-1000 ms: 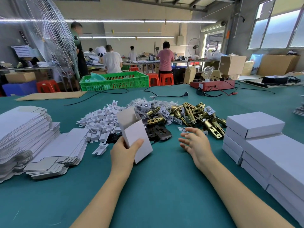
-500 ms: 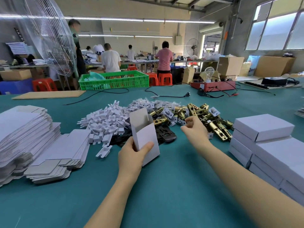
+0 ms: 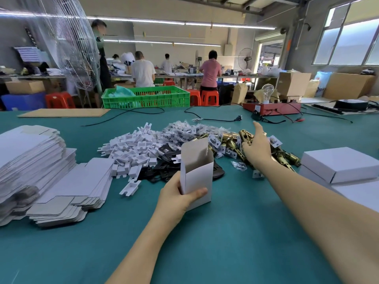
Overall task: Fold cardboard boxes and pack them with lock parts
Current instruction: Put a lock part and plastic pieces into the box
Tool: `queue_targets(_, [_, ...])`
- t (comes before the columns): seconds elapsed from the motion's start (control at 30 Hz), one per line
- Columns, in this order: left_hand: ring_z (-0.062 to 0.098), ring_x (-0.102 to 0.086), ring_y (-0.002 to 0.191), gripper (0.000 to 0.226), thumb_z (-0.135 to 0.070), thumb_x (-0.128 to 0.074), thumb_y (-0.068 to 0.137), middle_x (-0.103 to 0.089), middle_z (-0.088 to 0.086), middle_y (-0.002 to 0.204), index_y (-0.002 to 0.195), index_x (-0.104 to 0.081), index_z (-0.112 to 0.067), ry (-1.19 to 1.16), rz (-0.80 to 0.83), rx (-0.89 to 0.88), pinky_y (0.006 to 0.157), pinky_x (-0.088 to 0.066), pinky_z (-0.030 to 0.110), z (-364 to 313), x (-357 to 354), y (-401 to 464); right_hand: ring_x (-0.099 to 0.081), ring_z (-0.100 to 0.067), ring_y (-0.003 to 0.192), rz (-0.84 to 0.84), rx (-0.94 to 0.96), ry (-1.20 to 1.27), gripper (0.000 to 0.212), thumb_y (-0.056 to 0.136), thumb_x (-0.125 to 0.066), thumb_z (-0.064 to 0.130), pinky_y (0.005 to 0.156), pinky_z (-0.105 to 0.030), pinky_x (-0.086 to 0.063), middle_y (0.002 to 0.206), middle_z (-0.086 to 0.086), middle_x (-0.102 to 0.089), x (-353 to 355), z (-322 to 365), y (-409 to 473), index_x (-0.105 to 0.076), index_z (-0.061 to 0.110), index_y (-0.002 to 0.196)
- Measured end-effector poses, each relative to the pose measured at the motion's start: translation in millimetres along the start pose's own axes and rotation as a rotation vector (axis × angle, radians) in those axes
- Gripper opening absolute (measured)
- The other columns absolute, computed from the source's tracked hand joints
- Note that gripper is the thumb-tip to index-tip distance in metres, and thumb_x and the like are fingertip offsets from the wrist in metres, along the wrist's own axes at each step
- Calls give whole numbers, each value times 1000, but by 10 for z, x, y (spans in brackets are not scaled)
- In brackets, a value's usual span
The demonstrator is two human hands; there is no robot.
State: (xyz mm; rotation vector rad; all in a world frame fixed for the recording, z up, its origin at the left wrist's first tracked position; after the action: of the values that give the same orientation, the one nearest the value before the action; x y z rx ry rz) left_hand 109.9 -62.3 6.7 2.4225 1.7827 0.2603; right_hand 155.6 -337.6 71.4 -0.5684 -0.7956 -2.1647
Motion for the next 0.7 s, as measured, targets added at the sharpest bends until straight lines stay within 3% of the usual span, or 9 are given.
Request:
queue_targets(0.13, [4,-67,97,46,-15,-84,74,-73,-18,101,108,-65,-41,17,54,15,76,-51,16,16,-52,-14,-54,-35,98,-8,84,-267,61,94,-55,18,82,-44,-44,114,-16,-55,-24,24,-20,-25,28,146])
queue_targets(0.23, [3,-66,97,48,-27,-83,66,-72,-18,102,108,-65,-40,15,55,16,80,-51,21,1,-61,-8,-53,-36,104,-40,114,-329,51,94,-53,19,89,-45,-43,119,-15,-55,-29,-1,-46,-36,27,141])
queue_targets(0.33, [0,-66,96,50,-31,-81,62,-72,-20,102,108,-64,-41,17,60,8,80,-49,20,-10,-78,-13,-55,-33,96,16,69,-267,57,90,-54,18,82,-42,-48,121,-16,-53,-100,-71,-76,-34,31,142])
queue_targets(0.43, [-1,-65,97,51,-32,-80,62,-71,-21,103,109,-63,-42,23,66,5,81,-49,21,-19,-80,-14,-54,-28,85,59,38,-216,61,86,-58,13,65,-32,-42,115,-16,-56,-172,-105,-76,-36,27,142])
queue_targets(0.53, [-1,-65,97,51,-32,-80,63,-71,-22,103,109,-63,-43,16,70,7,80,-48,20,-24,-82,-20,-54,-22,73,-52,39,-90,48,84,-60,9,57,-29,-38,92,-8,-60,-103,-69,-112,-44,22,128])
queue_targets(0.7, [0,-65,99,51,-32,-79,62,-71,-21,104,110,-63,-42,29,70,14,80,-49,20,-31,-76,-28,-55,-21,70,-230,13,249,40,81,-61,9,56,-28,-43,82,1,-57,243,59,-413,-42,24,114])
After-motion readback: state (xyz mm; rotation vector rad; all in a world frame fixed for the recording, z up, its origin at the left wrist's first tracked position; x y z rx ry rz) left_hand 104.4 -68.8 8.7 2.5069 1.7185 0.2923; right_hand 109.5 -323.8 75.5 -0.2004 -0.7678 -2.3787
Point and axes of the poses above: each hand's wrist, its own y-axis towards the middle knuckle, its own x-axis out of the back of the hand, z = x × y, the point moved 6 cm from there along y, towards the middle knuckle
